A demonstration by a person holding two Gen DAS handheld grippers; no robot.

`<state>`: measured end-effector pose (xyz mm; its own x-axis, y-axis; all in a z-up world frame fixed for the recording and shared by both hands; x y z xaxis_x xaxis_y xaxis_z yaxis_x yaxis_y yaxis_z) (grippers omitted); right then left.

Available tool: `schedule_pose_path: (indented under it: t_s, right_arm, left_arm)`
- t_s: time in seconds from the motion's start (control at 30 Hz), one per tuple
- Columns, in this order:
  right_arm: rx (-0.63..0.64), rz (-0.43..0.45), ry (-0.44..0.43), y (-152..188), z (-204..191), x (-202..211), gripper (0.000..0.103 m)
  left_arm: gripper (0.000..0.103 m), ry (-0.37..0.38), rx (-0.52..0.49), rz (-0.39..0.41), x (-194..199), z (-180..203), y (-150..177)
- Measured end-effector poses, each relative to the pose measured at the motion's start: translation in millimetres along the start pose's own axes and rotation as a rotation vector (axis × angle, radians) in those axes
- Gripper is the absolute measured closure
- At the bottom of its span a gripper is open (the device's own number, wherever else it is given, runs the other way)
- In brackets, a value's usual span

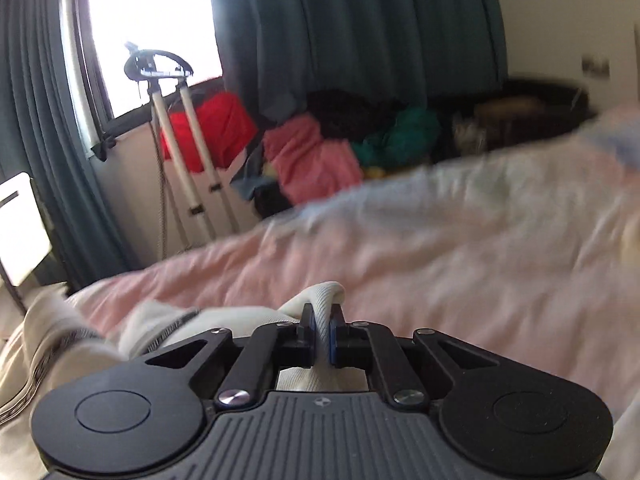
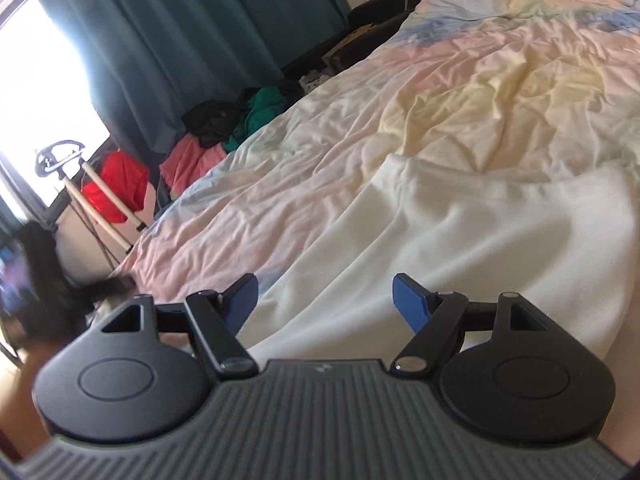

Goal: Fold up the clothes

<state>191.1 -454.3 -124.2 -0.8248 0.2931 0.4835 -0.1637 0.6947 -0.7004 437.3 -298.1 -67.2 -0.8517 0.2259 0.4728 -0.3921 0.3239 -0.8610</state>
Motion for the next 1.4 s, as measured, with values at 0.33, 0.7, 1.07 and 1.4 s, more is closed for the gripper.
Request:
schedule_pose_path:
  t_s: [0.33, 0.7, 1.07, 1.4]
  right_arm:
    - [-0.025, 0.039, 0.025, -5.9, 9.6, 6.9, 0.026]
    - [-0.068, 0.034, 0.021, -4.9, 19.6, 7.0, 0.026]
    - [-0.097, -0.064, -0.246, 8.8, -4.2, 13.9, 0.025]
    - [-0.437, -0.330, -0.502, 14.8, -23.8, -26.6, 0.024]
  left_arm:
    - [0.090, 0.254, 0.143, 0.173, 63.6, 45.6, -73.1]
    - [0.026, 0.212, 0.104, -0.032, 103.3, 8.6, 56.9]
    - [0.017, -0.079, 0.341, -0.034, 279.9, -128.3, 177.5]
    - [0.016, -0.172, 0.464, 0.022, 338.1, -172.9, 225.5]
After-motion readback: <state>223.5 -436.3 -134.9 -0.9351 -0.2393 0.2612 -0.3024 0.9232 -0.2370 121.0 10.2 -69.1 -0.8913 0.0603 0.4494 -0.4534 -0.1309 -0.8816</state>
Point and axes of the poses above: each gripper's, at about its wrist camera, not at the fingertips, and x roughly against the way its jaws point, z to its right, y to its underside, the point moved 5 cm from there along -x, roughly the way its jaws point, and after that the axes turned 2 degrees about -y, right-handed, at the moved point
